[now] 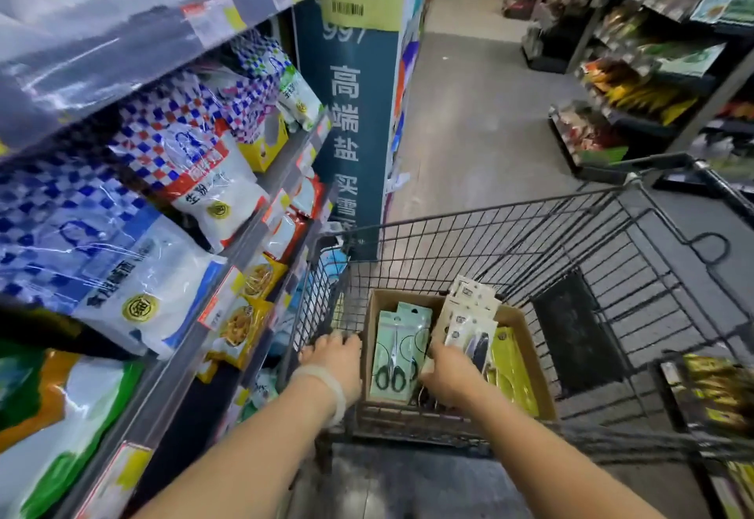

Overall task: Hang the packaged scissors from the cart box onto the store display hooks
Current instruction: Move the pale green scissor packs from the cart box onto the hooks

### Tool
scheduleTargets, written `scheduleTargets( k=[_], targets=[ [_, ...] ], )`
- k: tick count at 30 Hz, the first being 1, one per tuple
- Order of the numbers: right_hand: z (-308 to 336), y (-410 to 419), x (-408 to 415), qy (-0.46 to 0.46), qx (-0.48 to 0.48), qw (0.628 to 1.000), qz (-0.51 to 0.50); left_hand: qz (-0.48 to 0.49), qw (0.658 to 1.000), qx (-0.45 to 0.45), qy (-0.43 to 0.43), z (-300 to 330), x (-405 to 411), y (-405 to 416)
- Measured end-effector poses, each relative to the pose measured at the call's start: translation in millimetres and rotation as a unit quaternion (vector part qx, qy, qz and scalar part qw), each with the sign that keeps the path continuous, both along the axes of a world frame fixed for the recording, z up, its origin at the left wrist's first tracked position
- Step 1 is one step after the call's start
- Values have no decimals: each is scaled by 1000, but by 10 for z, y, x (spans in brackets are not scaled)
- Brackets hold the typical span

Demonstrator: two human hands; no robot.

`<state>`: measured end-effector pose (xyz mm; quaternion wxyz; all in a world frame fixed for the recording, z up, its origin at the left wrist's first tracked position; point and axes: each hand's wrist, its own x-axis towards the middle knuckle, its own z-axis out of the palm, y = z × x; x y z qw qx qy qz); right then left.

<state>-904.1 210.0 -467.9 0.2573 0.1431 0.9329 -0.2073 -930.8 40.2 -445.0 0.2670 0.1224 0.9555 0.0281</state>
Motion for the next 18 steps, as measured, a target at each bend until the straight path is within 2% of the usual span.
scheduleTargets(
  k=[4,11,18],
  targets=[
    [-288,65,-454,-27,-12,1000,-1,1,999,5,-38,-250,-316,62],
    [-1149,125,-1102,-108,-51,993,-10,53,988,-36,-141,-874,-841,117],
    [-1921,405,-1569,-168,-66,981,-65,67,982,-32,-172,-1462,-1314,366]
  ],
)
